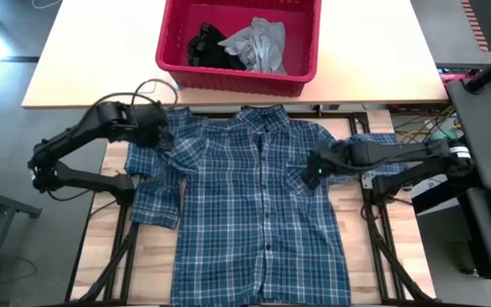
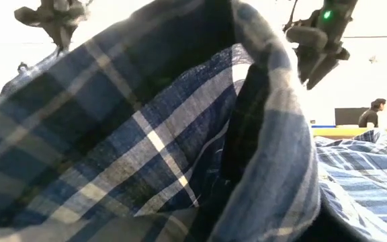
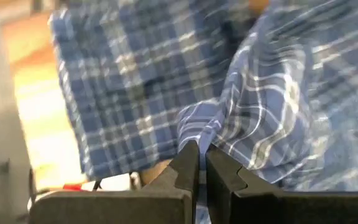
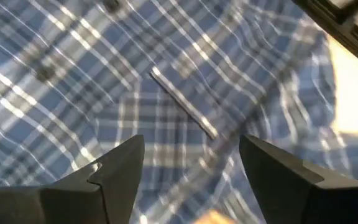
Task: Fold Laundry from Bin
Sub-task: Fold the blue patterned long sleeve shirt
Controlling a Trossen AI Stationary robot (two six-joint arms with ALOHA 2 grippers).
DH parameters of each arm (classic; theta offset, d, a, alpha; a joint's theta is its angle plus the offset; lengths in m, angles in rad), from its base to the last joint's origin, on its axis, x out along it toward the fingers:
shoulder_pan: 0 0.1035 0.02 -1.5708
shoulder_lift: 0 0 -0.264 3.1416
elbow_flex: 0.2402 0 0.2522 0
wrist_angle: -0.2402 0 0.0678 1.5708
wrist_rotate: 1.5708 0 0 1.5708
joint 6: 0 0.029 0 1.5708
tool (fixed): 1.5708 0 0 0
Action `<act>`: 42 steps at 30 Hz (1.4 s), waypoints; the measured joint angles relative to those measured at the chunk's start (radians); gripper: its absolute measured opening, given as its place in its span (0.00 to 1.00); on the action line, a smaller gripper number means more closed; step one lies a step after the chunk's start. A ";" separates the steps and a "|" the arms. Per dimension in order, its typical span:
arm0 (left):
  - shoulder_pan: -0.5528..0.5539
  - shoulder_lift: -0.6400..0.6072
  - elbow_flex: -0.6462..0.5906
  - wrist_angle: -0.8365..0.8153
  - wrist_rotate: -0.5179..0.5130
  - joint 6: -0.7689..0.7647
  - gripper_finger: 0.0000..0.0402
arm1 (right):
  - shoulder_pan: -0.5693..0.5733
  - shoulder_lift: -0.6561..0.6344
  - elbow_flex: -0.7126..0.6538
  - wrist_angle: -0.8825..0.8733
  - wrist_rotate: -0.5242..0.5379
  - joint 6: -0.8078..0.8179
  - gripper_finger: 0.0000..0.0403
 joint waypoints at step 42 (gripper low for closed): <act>0.301 0.427 -0.296 0.983 0.235 0.996 0.57 | -0.895 0.239 -0.086 0.403 -0.523 -0.825 0.61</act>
